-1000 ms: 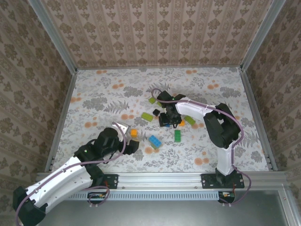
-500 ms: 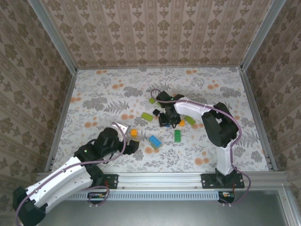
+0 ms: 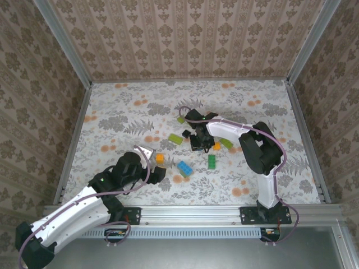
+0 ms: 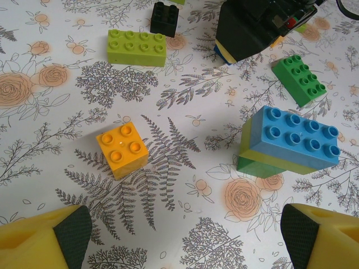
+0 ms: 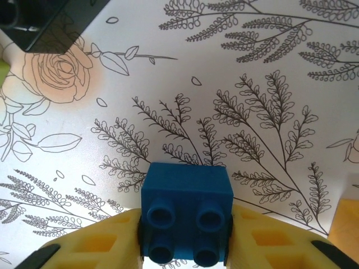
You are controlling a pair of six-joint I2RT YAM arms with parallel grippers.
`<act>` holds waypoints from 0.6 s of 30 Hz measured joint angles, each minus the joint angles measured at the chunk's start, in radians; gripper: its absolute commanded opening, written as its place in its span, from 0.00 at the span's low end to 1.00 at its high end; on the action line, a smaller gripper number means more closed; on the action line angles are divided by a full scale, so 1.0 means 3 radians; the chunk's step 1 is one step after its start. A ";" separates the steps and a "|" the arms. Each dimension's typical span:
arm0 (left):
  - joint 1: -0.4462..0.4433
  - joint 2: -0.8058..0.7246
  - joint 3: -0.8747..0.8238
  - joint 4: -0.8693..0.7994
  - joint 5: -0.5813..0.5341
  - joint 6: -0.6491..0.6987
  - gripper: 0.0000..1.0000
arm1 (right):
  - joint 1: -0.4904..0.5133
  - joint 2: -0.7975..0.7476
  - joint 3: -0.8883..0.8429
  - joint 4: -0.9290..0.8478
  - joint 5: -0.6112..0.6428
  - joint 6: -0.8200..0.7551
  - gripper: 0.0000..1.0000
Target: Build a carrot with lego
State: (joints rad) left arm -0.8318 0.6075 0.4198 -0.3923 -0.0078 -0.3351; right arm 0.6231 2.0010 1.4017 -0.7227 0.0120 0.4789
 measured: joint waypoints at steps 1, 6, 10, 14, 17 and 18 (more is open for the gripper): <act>0.0000 0.0000 0.0000 0.0000 0.0000 0.0000 0.90 | 0.0006 -0.0003 0.0000 0.0000 0.0005 -0.0001 0.33; 0.0000 0.0000 0.0000 0.0000 0.0000 0.0000 0.90 | 0.0022 -0.0022 0.0000 -0.0019 0.0027 -0.0111 0.29; 0.0000 0.0015 0.0000 0.0000 0.0000 0.0000 0.90 | 0.0085 -0.0165 0.0011 -0.0210 0.0071 -0.0378 0.28; 0.0000 0.0029 0.0000 0.0008 0.0000 0.0000 0.90 | 0.0174 -0.0458 0.0060 -0.0446 0.0097 -0.0640 0.29; 0.0000 0.0029 0.0000 0.0011 -0.0001 0.0000 0.90 | 0.0239 -0.0715 0.0112 -0.0590 0.0029 -0.0814 0.29; 0.0000 0.0029 0.0000 0.0011 -0.0001 0.0000 0.90 | 0.0262 -0.0788 0.0128 -0.0633 0.0004 -0.0863 0.29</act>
State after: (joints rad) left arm -0.8318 0.6163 0.4198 -0.3889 -0.0082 -0.3351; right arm 0.7017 1.7645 1.4403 -0.9127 0.0132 0.2199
